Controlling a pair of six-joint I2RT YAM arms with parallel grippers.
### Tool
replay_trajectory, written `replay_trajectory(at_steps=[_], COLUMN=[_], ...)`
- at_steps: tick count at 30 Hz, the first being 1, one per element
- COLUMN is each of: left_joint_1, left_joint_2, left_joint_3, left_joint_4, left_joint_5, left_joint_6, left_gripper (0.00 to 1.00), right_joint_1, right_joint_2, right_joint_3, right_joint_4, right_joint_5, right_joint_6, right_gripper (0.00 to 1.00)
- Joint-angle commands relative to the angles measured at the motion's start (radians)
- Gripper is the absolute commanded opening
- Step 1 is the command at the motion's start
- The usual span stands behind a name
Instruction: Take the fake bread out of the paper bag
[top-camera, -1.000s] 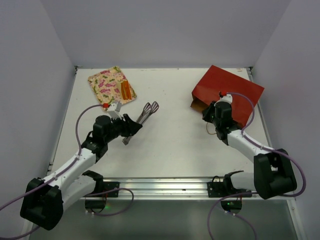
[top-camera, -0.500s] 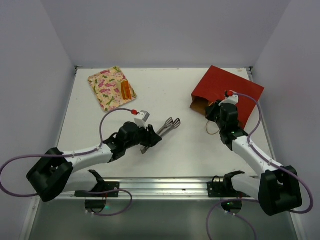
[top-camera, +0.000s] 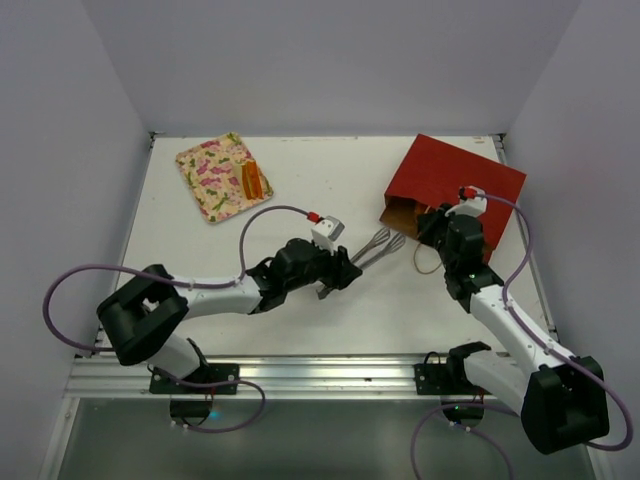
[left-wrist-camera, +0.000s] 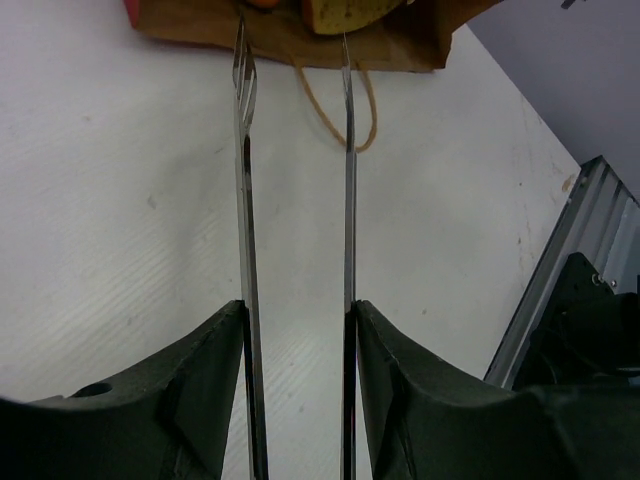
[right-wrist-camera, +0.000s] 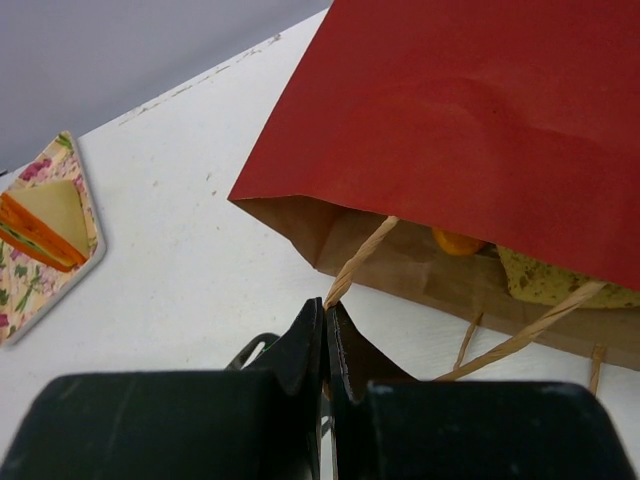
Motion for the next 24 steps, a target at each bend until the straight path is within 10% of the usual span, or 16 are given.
replay_trajectory(at_steps=[1, 24], left_joint_1=[-0.019, -0.027], left_joint_2=[0.077, 0.459], left_joint_3=[0.103, 0.465], left_joint_4=[0.123, 0.128], left_joint_5=[0.006, 0.031], left_joint_6=[0.068, 0.096], left_gripper=[0.51, 0.51], right_joint_1=[0.001, 0.001], right_joint_2=[-0.029, -0.088], right_joint_3=[-0.016, -0.096], right_joint_4=[0.036, 0.125], right_joint_5=[0.027, 0.055], right_joint_6=[-0.01, 0.017], right_gripper=[0.0, 0.0])
